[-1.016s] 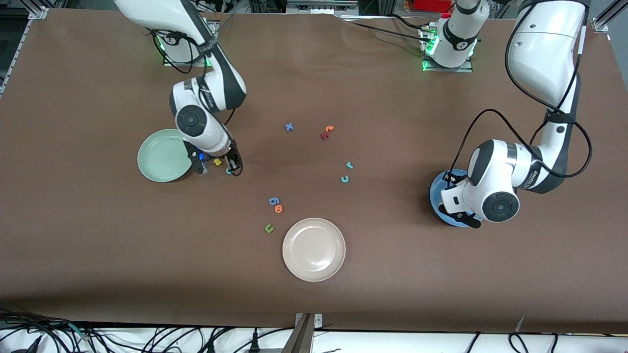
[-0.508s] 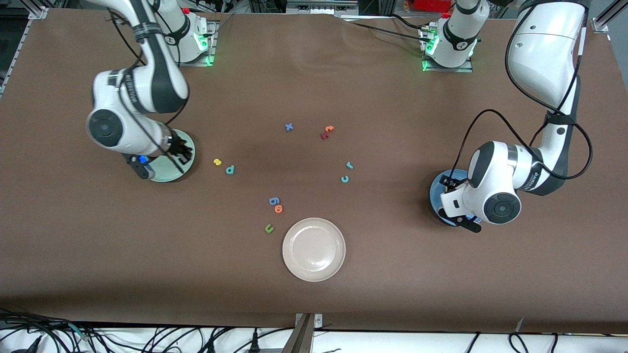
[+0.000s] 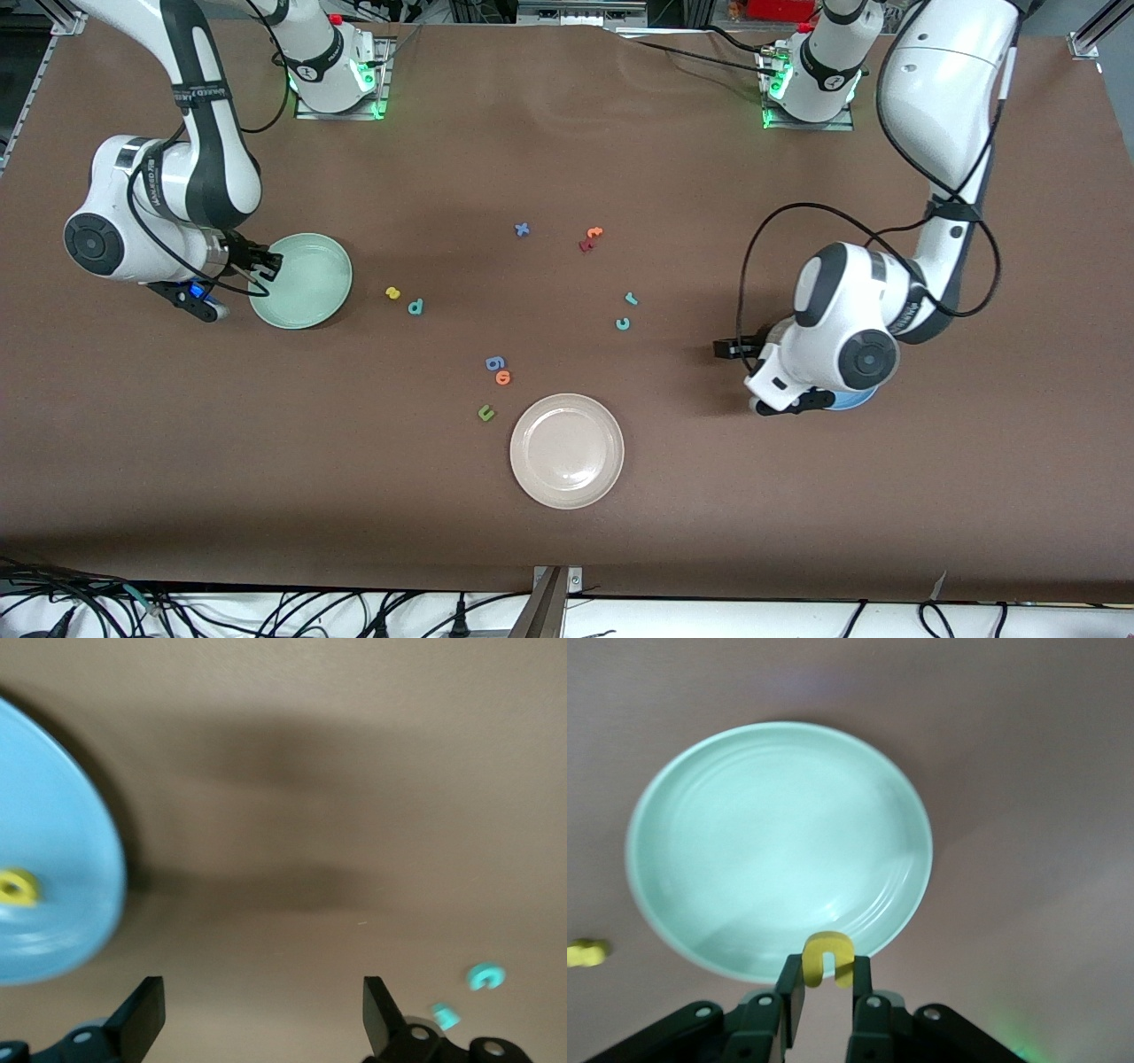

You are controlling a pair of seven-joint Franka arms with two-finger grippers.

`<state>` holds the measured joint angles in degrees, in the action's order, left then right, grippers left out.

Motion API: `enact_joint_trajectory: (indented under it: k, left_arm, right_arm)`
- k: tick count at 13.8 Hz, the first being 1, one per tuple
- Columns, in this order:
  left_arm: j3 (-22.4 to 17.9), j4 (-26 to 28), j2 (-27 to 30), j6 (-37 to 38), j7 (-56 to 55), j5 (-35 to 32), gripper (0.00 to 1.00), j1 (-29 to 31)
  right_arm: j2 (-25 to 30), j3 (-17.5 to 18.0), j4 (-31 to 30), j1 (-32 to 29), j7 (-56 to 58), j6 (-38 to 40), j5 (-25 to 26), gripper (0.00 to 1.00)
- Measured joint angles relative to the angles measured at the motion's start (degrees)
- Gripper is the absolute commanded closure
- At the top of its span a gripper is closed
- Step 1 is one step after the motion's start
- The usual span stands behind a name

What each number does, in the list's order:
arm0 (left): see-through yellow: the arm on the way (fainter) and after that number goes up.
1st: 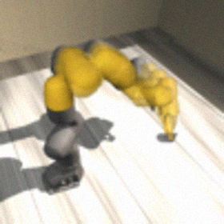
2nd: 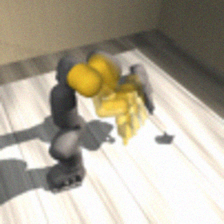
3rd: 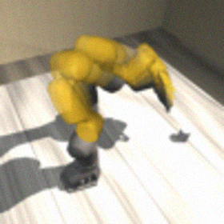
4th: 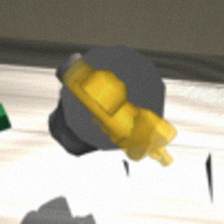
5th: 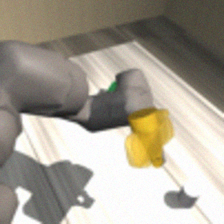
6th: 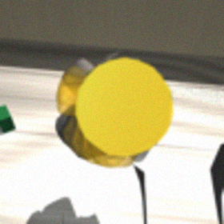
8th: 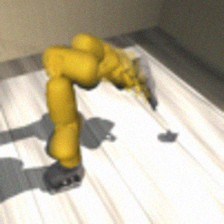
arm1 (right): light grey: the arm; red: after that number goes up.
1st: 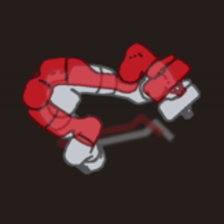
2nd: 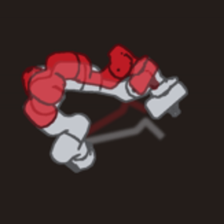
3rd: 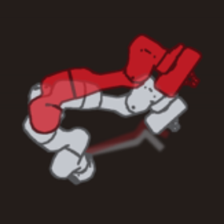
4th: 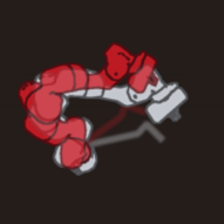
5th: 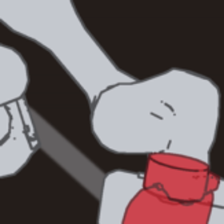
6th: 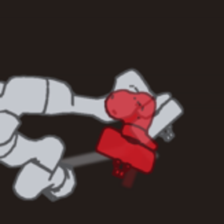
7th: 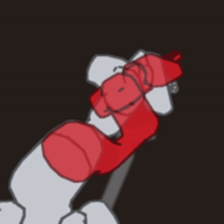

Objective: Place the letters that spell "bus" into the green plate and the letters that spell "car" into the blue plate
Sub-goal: 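Place the yellow u on the green plate while the left gripper returns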

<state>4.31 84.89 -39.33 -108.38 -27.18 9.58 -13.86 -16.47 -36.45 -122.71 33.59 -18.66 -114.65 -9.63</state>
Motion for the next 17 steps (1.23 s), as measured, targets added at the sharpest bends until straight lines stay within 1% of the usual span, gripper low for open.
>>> enact_joint_trajectory:
  k: [2, 4, 6, 8, 9, 10, 11, 12, 13, 17]
  left_arm:
    - [0.12, 1.06, -0.40, -3.61, -8.58, 0.06, 0.01, -2.87]
    - [0.21, 3.10, -0.85, -9.09, -16.37, 0.08, 0.01, -5.69]
    - [0.30, 6.01, -1.15, -15.13, -22.62, 0.38, 0.01, -8.41]
    - [0.31, 8.43, -1.17, -18.75, -26.14, 0.91, 0.01, -10.53]
    - [0.32, 9.23, -1.17, -19.62, -27.64, 0.97, 0.01, -11.32]
    - [0.31, 9.72, -1.18, -20.02, -29.13, 0.99, 0.01, -11.84]
    - [0.31, 9.87, -1.17, -20.47, -30.69, 1.00, 0.01, -12.07]
    - [0.31, 9.87, -1.16, -21.65, -32.45, 1.01, 0.01, -12.30]
    - [0.33, 9.88, -1.16, -23.15, -34.12, 1.01, 0.01, -12.72]
    - [0.30, 9.99, -1.16, -27.33, -37.88, 1.01, 0.01, -15.60]
  right_arm:
    - [-1.37, -0.62, -3.10, -0.16, 4.82, -5.27, 0.00, 1.00]
    - [-2.82, -0.62, -5.08, -0.23, 6.34, -8.85, 0.00, 1.00]
    - [-4.06, -0.57, -5.77, -0.23, 6.64, -10.20, 0.00, 0.97]
    - [-5.20, -0.56, -5.92, -0.23, 7.46, -11.19, -0.01, 0.95]
    - [-5.68, -0.56, -5.95, -0.23, 7.67, -11.53, -0.02, 0.89]
    - [-6.08, -0.56, -6.02, -0.23, 7.73, -12.10, -0.02, 0.66]
    - [-6.39, -0.55, -6.15, -0.23, 7.75, -12.60, -0.02, 0.32]
    - [-6.57, -0.54, -6.28, -0.23, 7.76, -12.91, -0.03, 0.09]
    - [-6.58, -0.52, -6.34, -0.23, 7.79, -13.01, -0.03, 0.02]
    - [-6.12, -0.32, -6.19, 0.10, 7.55, -12.92, -0.14, 0.01]
